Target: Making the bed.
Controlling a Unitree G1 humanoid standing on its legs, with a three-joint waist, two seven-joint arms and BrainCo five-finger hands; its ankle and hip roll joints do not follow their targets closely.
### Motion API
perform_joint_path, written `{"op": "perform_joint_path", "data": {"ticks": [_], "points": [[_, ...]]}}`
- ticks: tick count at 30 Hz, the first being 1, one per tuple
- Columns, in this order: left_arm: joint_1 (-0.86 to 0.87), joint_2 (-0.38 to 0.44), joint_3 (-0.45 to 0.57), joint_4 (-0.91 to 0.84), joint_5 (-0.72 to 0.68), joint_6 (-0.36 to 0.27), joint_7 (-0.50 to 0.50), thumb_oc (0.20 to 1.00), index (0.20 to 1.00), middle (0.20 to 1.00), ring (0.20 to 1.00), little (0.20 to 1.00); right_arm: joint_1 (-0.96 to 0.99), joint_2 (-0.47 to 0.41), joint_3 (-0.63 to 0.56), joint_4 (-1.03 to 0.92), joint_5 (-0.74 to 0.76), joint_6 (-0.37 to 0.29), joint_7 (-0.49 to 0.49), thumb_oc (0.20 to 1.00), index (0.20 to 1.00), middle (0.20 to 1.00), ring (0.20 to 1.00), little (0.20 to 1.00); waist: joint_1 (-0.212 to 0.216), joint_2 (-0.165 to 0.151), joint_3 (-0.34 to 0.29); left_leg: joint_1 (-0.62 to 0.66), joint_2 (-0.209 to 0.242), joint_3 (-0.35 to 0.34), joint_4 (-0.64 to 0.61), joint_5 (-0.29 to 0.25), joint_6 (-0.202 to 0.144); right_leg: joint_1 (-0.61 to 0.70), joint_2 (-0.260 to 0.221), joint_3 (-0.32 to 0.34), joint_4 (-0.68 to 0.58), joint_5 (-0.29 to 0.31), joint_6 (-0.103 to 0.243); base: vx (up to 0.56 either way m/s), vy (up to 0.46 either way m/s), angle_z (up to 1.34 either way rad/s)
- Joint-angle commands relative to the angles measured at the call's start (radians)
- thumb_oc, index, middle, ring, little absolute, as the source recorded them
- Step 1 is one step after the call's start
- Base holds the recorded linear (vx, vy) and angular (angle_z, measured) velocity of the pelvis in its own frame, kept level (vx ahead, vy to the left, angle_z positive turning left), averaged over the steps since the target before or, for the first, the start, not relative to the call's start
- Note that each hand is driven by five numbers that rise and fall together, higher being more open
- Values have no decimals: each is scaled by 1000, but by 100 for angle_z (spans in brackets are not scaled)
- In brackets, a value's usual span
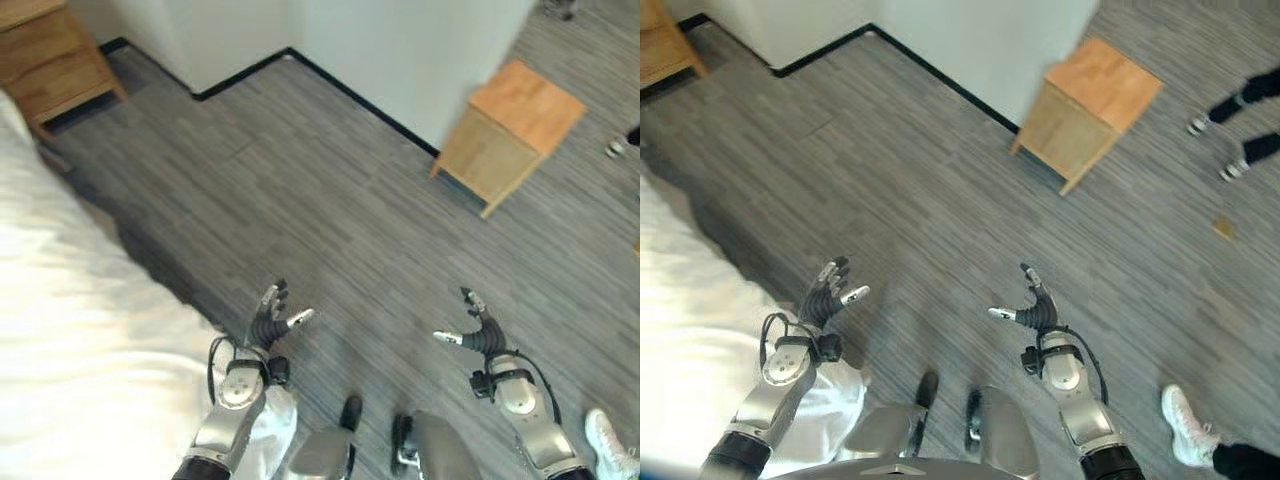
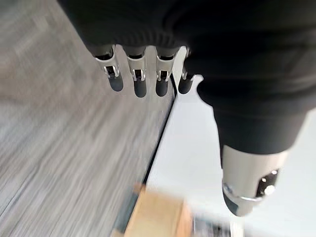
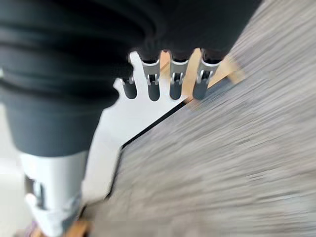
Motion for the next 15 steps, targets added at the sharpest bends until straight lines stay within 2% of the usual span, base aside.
{"op": "perform_joint_path", "data": {"ticks": [1,2,3,4,5,6,7,8,9,10,11,12,13,14,15], "points": [[37,94,-39,-116,34,-58,24,1000,1000,1000,1000,1000,-125,13,-85,75,-14,-27,-25,1000,1000,1000,1000,1000,44,-41,-50,187,125,-303,-152,-19,-129,-58,-26,107,13,154,82,818,-242,262],[32,93,-46,-109,30,-62,20,1000,1000,1000,1000,1000,-125,10,-80,75,-14,-29,-23,1000,1000,1000,1000,1000,46,-48,-55,187,124,-328,-118,-49,-131,-41,-41,105,11,154,70,609,-266,190],[58,88,-32,-111,30,-64,18,1000,1000,1000,1000,1000,-125,16,-73,78,-14,-29,-14,1000,1000,1000,1000,1000,47,-46,-70,194,139,-333,-75,-42,-145,-20,-37,101,26,157,58,590,-232,232],[106,72,-13,-110,22,-63,14,1000,1000,1000,1000,1000,-113,13,-58,82,-16,-30,2,1000,1000,1000,1000,1000,56,-26,-83,170,156,-308,85,20,-177,34,-26,98,28,149,37,445,-159,203],[107,72,-13,-111,22,-62,14,1000,1000,1000,1000,1000,-113,13,-58,82,-16,-30,2,1000,1000,1000,1000,1000,54,-30,-84,164,149,-310,87,24,-177,32,-32,98,26,153,38,387,-111,213],[156,52,12,-122,-3,-61,9,1000,1000,1000,1000,1000,-111,-4,-53,77,6,-37,5,1000,1000,1000,1000,1000,79,-26,-37,-8,133,-234,376,146,-162,106,-50,91,10,140,2,150,-127,140],[180,46,26,-128,-10,-65,2,1000,1000,1000,1000,1000,-115,-7,-51,77,18,-40,4,1000,1000,1000,1000,1000,81,-42,-23,-78,133,-159,444,150,-123,133,-63,76,-8,128,-16,163,-116,83],[182,46,27,-130,-10,-64,1,1000,1000,1000,1000,1000,-116,-6,-50,77,19,-40,4,1000,1000,1000,1000,1000,84,-40,-23,-83,135,-155,456,142,-121,133,-60,79,-10,129,-14,67,-131,-3],[188,44,35,-130,-14,-62,-2,1000,1000,1000,1000,1000,-124,-9,-50,81,20,-38,1,1000,1000,1000,1000,1000,94,-46,-11,-144,144,-98,532,121,-112,157,-68,71,-32,123,-20,163,-111,-23],[185,35,40,-112,-32,-54,-3,1000,1000,1000,1000,1000,-139,-19,-62,98,16,-27,-6,1000,1000,1000,1000,1000,107,-42,-2,-219,187,15,513,67,-119,203,-85,30,-57,93,-19,158,-126,-22],[184,35,41,-112,-32,-54,-3,1000,1000,1000,1000,1000,-139,-19,-62,98,17,-27,-5,1000,1000,1000,1000,1000,106,-46,-4,-221,183,16,508,74,-119,198,-89,30,-57,95,-18,383,-44,-32],[193,29,46,-106,-39,-56,-15,1000,1000,1000,1000,1000,-130,-20,-76,97,14,-21,-6,1000,1000,1000,1000,1000,114,-41,-14,-240,166,95,374,27,-124,235,-93,16,-57,61,-11,409,67,-31],[200,27,47,-105,-36,-60,-18,1000,1000,1000,1000,1000,-124,-19,-81,101,15,-21,-6,1000,1000,1000,1000,1000,118,-41,-30,-240,131,133,266,22,-114,248,-91,12,-57,46,-5,412,67,-31],[200,27,47,-106,-36,-60,-18,1000,1000,1000,1000,1000,-124,-19,-81,101,15,-21,-6,1000,1000,1000,1000,1000,118,-44,-32,-238,127,134,255,30,-114,245,-95,12,-57,48,-5,296,80,-33],[204,23,45,-106,-29,-57,-24,1000,1000,1000,1000,1000,-119,-17,-86,102,13,-19,-3,1000,1000,1000,1000,1000,122,-36,-46,-225,105,159,148,58,-109,259,-85,5,-57,33,-1,306,92,-46]]}}
